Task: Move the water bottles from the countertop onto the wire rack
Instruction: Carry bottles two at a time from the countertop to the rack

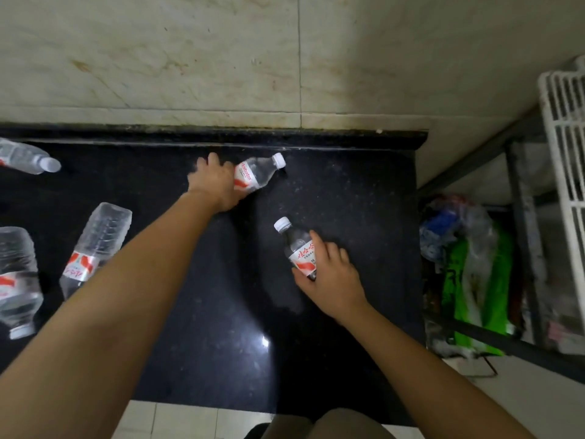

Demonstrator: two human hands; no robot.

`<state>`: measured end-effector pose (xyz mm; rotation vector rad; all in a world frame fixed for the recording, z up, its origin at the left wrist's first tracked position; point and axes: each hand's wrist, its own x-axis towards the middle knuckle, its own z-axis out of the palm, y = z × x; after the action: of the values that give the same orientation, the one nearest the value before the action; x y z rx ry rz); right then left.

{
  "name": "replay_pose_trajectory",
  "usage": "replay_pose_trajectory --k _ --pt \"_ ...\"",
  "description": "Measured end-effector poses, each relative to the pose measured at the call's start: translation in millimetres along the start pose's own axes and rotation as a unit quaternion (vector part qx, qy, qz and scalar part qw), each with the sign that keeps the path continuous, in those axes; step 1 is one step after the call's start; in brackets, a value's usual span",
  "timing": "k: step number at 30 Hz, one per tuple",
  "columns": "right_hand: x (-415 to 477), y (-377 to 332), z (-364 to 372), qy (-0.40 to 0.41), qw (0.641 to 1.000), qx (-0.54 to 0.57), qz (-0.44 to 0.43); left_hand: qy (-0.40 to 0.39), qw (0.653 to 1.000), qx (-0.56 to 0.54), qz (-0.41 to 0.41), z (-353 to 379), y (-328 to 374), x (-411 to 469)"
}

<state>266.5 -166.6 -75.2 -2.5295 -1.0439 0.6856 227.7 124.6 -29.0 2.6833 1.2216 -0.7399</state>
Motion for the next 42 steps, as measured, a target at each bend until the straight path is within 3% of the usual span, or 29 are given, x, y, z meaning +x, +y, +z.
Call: replay_pose_trajectory --k 3,6,8,14,17,20,24,27,31,36,40,42 --pt "-8.1 0.9 1.3 0.002 0.999 0.031 0.025 -0.115 0.981 -0.156 -0.001 11.9 -15.9 -30.6" --pt "-8.3 0.7 -2.0 -0.016 0.996 0.069 0.059 -0.240 0.882 -0.400 -0.065 42.4 -32.9 -74.7" --pt "-7.7 -4.0 -1.9 -0.015 0.996 0.062 0.060 -0.277 0.833 -0.470 -0.088 59.8 -46.0 -101.0" --pt "-9.3 -8.4 5.3 0.006 0.998 0.024 0.053 -0.063 0.845 -0.517 -0.122 92.5 -40.0 -124.2" --pt "-7.4 -9.0 7.0 -0.002 0.998 0.019 0.053 -0.076 0.901 -0.415 -0.105 99.4 -0.5 -137.9" --pt "-4.1 -12.4 7.2 -0.005 0.999 0.018 0.050 0.018 0.929 -0.343 -0.135 98.4 11.1 -138.2" --pt "-2.6 -9.2 -6.5 -0.041 0.995 0.062 0.068 -0.014 0.904 -0.410 -0.119 99.8 -9.3 -137.6" --pt "-10.2 -8.0 -27.2 -0.019 0.990 0.128 0.065 0.013 0.882 -0.462 -0.096 89.2 -24.4 -158.4" --pt "-30.5 -22.9 -60.8 0.059 0.974 0.214 0.036 0.082 0.838 -0.535 -0.069 53.2 -38.2 -192.1" --pt "-76.6 -69.7 -121.5 0.171 0.924 0.341 0.004 0.215 0.763 -0.609 -0.003 -13.4 -43.0 -253.1" --pt "-157.1 -95.9 -170.1 0.296 0.895 0.332 -0.031 0.261 0.725 -0.629 0.099 -48.6 -31.4 -309.5" --pt "-177.0 -99.6 -186.3 0.319 0.889 0.328 -0.031 0.262 0.715 -0.637 0.116 -55.3 -18.6 -318.8"
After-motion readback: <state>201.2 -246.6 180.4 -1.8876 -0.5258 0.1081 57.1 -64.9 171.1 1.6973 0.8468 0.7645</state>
